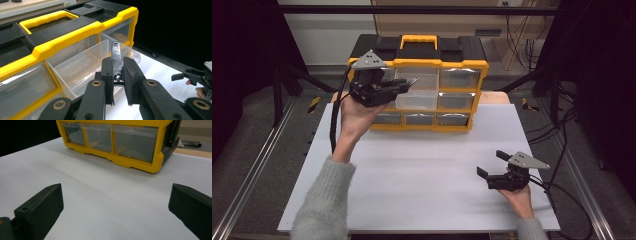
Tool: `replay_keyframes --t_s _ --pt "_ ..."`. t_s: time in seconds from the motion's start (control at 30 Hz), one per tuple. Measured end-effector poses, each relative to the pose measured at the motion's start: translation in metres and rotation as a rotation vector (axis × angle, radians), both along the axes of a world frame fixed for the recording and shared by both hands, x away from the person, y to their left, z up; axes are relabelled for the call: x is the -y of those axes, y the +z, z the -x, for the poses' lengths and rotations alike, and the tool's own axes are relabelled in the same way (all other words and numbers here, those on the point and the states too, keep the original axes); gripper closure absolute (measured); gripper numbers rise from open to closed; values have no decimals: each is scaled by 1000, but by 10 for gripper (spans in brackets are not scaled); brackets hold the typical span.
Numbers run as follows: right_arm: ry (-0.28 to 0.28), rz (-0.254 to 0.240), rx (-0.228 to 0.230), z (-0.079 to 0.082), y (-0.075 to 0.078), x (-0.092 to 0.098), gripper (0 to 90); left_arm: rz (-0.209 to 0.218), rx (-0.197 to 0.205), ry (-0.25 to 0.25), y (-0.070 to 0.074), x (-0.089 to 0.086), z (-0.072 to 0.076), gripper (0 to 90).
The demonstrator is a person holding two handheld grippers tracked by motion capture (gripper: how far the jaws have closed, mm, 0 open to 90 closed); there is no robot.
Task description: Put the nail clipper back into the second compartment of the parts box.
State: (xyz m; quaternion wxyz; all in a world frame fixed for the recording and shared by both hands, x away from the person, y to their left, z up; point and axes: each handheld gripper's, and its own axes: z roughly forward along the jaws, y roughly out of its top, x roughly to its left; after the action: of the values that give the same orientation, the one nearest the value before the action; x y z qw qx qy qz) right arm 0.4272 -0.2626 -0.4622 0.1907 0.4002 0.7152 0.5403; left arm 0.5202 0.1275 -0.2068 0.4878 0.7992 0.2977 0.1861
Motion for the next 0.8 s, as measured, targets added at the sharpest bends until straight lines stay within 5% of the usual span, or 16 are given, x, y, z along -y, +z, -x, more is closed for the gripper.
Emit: replay_keyframes --t_s 0.8 --pt "-1 0 7 0 0 0 5 -20 -37 45 -14 3 -34 788"
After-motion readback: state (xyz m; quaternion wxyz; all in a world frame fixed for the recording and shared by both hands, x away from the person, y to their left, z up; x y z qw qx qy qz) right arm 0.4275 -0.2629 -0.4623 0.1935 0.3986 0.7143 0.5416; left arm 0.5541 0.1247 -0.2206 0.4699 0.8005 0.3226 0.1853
